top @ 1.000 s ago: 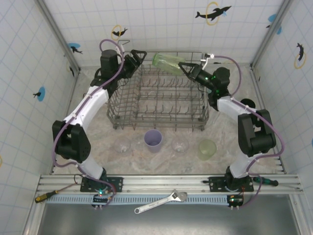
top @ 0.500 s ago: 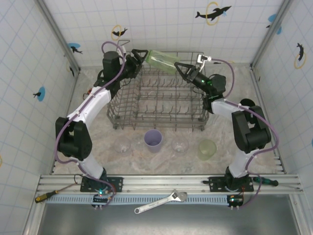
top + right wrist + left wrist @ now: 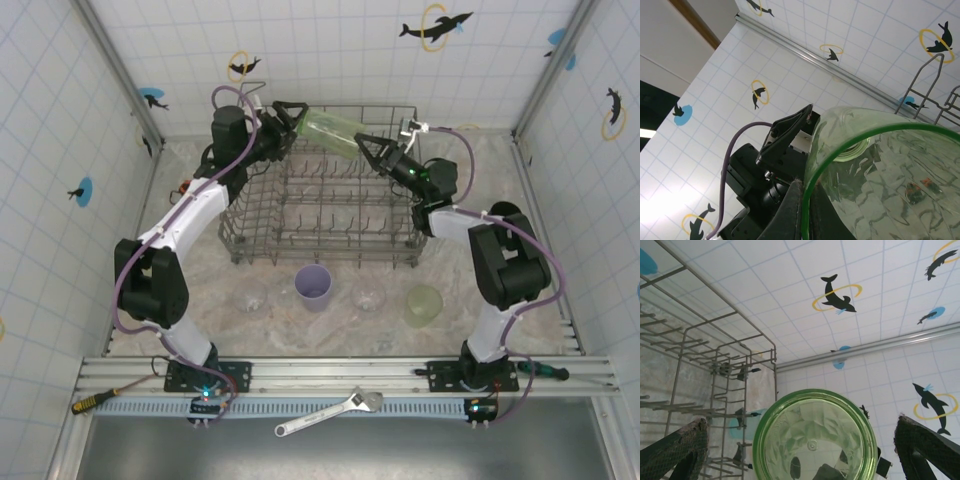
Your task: Load the cups into the dish rack
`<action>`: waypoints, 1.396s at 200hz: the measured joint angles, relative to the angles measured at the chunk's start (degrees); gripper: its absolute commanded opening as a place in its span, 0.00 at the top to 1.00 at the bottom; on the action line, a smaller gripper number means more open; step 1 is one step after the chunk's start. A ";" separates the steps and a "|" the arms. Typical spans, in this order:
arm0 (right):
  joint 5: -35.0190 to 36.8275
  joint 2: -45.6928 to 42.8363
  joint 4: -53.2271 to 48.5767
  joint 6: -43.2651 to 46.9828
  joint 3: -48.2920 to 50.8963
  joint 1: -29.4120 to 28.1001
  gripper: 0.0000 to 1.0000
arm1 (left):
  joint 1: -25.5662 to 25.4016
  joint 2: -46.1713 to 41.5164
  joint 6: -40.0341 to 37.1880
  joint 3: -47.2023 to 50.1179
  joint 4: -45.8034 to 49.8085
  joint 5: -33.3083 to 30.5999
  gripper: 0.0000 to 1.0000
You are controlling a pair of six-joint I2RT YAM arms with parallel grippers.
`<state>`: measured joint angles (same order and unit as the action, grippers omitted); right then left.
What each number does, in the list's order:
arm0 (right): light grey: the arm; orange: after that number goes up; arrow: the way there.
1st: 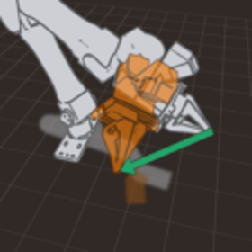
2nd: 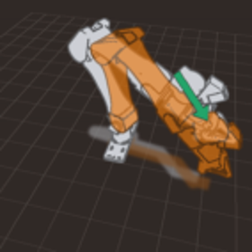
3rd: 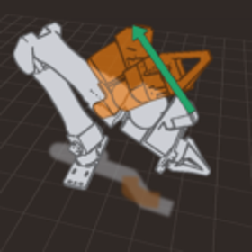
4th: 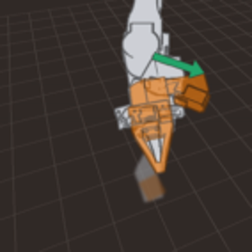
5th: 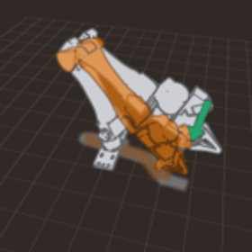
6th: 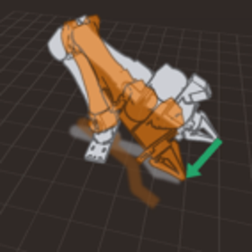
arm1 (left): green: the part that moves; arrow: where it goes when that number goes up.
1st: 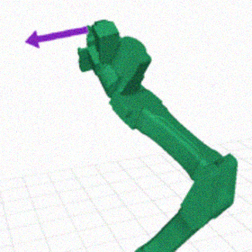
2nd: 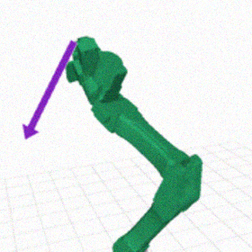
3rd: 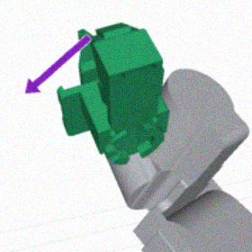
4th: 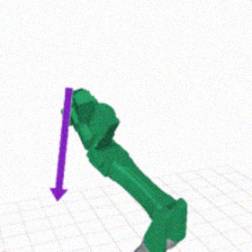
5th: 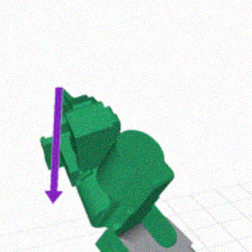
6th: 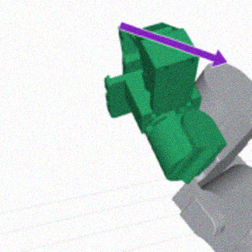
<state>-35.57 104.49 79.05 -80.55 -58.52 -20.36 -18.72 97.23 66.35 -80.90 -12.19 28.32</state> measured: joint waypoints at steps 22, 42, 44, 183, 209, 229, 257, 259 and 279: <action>0.00 1.22 0.00 -0.24 -0.02 -0.66 1.00 | 0.00 0.04 0.72 0.76 -0.79 0.72 0.02; 0.07 2.38 0.02 -0.42 -0.13 -1.49 1.00 | 0.00 0.07 1.25 1.11 -1.29 1.07 0.02; 0.09 2.40 0.00 -0.42 -0.15 -1.53 1.00 | 0.00 0.07 1.25 1.14 -1.31 1.05 0.02; -0.09 3.69 1.62 -1.14 -2.71 -2.91 0.86 | 0.02 0.07 4.15 4.44 -7.37 2.80 0.90; -0.63 3.69 2.23 -0.94 -2.71 -2.95 0.59 | 0.00 0.07 4.17 5.16 -8.13 2.95 1.00; -0.98 3.67 1.66 -0.31 -2.71 -3.02 0.40 | -0.04 0.09 4.15 5.46 -8.04 2.99 1.00; -1.66 0.68 -5.57 4.46 -1.84 -3.28 0.26 | -0.04 0.17 3.21 5.22 -7.56 2.80 1.00; -1.66 0.24 -6.43 4.81 -1.66 -3.28 0.25 | -0.04 0.22 3.02 5.11 -7.43 2.78 1.00; -1.16 -6.27 -17.92 12.94 -0.22 -3.32 0.17 | -0.04 1.07 1.51 3.21 -6.08 2.12 1.00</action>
<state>-36.73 98.21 61.12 -67.61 -58.74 -23.68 -18.76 98.30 67.85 -77.69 -18.26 30.44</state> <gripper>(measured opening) 0.783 0.672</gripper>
